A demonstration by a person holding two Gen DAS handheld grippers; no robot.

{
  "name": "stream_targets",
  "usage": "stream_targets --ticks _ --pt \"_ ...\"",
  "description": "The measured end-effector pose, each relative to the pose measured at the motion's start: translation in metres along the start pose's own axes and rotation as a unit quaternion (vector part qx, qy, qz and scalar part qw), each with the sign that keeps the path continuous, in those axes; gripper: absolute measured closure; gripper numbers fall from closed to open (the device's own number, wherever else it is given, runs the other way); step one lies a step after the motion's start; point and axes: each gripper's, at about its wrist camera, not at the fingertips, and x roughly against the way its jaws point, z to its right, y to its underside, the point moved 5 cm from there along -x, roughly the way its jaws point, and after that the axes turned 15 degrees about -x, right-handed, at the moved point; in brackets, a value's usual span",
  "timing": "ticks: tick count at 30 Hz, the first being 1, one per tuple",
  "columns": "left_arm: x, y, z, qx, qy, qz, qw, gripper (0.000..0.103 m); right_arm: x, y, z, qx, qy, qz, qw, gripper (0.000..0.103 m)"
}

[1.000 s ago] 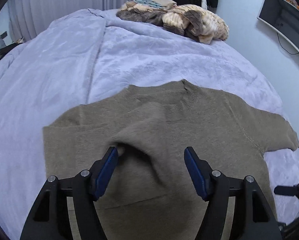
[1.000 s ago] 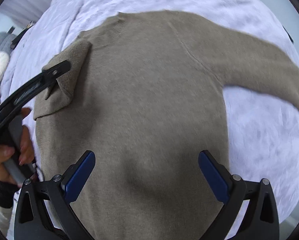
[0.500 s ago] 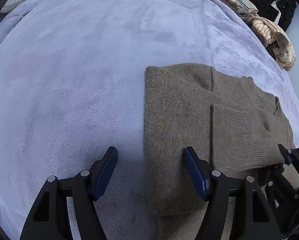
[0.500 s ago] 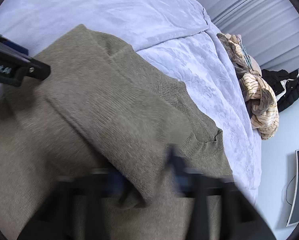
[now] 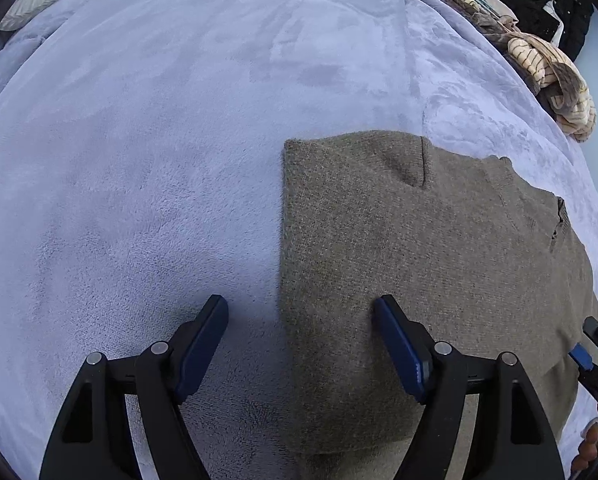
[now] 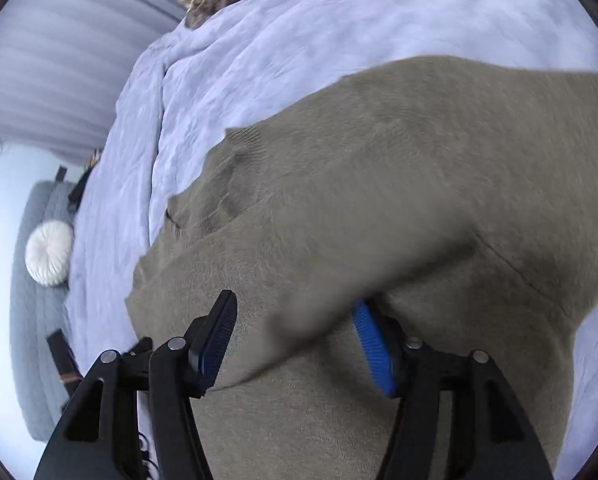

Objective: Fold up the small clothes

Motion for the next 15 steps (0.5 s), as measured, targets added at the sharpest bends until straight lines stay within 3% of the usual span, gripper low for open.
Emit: stream_targets --ticks 2,3,4,5,6,10,12,15 --pt "-0.001 -0.001 0.0 0.002 0.002 -0.004 1.0 0.026 0.001 -0.005 0.009 -0.035 -0.007 0.004 0.999 0.038" --pt "-0.002 -0.001 0.0 0.003 0.003 -0.007 1.0 0.034 0.0 -0.008 0.013 -0.051 -0.01 0.004 0.999 0.039" --pt "-0.001 -0.003 0.002 0.0 0.018 -0.006 0.9998 0.05 -0.001 -0.009 0.017 -0.07 -0.019 0.002 0.997 0.052" --pt "-0.003 -0.008 0.008 -0.005 0.039 -0.007 0.9992 0.087 -0.002 -0.012 0.019 -0.081 -0.02 0.0 0.997 0.066" --pt "0.0 -0.01 0.011 -0.01 0.045 -0.01 0.9989 0.092 -0.006 -0.012 0.019 -0.085 -0.017 -0.003 0.996 0.091" --pt "0.018 -0.016 0.007 -0.039 0.05 0.017 0.9978 0.094 -0.001 -0.002 -0.006 -0.041 -0.04 -0.011 0.998 0.094" --pt "0.013 -0.011 -0.004 -0.048 0.039 0.007 0.9981 0.094 0.001 0.004 -0.015 -0.023 -0.047 -0.019 0.998 0.095" --pt "0.002 -0.005 -0.01 -0.046 0.051 0.0 0.9977 0.094 -0.012 0.011 -0.011 0.017 0.01 -0.011 1.0 0.094"
